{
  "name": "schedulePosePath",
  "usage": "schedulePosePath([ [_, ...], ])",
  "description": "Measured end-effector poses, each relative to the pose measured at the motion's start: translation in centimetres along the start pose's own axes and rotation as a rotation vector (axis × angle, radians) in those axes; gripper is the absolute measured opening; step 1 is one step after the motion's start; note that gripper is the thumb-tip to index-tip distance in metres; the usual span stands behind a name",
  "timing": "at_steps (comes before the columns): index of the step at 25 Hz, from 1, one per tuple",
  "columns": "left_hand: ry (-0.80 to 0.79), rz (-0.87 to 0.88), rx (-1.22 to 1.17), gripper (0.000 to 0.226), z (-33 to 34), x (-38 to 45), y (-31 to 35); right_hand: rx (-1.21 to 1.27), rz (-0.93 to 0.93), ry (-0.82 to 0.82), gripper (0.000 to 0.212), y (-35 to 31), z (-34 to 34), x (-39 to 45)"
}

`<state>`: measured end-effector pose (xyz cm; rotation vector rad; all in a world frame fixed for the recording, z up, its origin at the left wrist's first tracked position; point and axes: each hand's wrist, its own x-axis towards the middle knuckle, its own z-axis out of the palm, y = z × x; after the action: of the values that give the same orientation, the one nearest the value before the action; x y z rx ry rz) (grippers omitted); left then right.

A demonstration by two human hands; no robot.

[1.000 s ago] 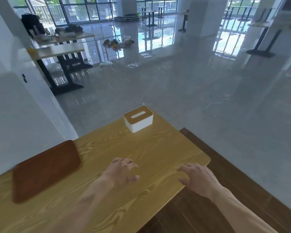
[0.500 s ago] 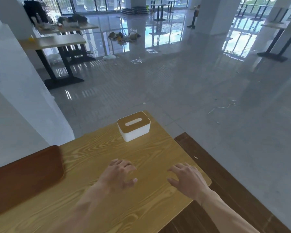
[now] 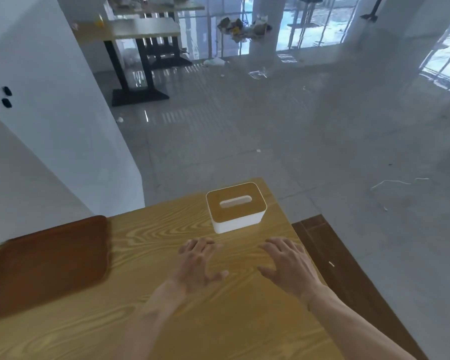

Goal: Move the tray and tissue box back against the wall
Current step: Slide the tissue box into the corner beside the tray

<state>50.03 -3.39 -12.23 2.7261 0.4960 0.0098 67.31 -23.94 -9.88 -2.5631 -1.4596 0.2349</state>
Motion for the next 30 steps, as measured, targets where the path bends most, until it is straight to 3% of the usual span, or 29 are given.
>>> schedulePosePath([
  [7, -0.035, -0.207, 0.085, 0.095, -0.9, 6.2, -1.0, -0.055, -0.120, -0.142, 0.085, 5.2, -1.2, 9.5],
  [16, -0.326, -0.366, 0.219, 0.130, -2.2, 16.8, -3.6, -0.151, -0.155, -0.411, 0.137, 9.0, -1.1, 20.5],
  [20, -0.439, -0.390, 0.238, 0.140, -1.0, 18.3, -4.6, -0.175, -0.204, -0.487, 0.144, 8.4, 0.2, 23.0],
  [30, -0.419, -0.378, 0.254, 0.143, -0.8, 19.0, -3.2, -0.141, -0.281, -0.427, 0.140, 8.1, 1.5, 23.9],
])
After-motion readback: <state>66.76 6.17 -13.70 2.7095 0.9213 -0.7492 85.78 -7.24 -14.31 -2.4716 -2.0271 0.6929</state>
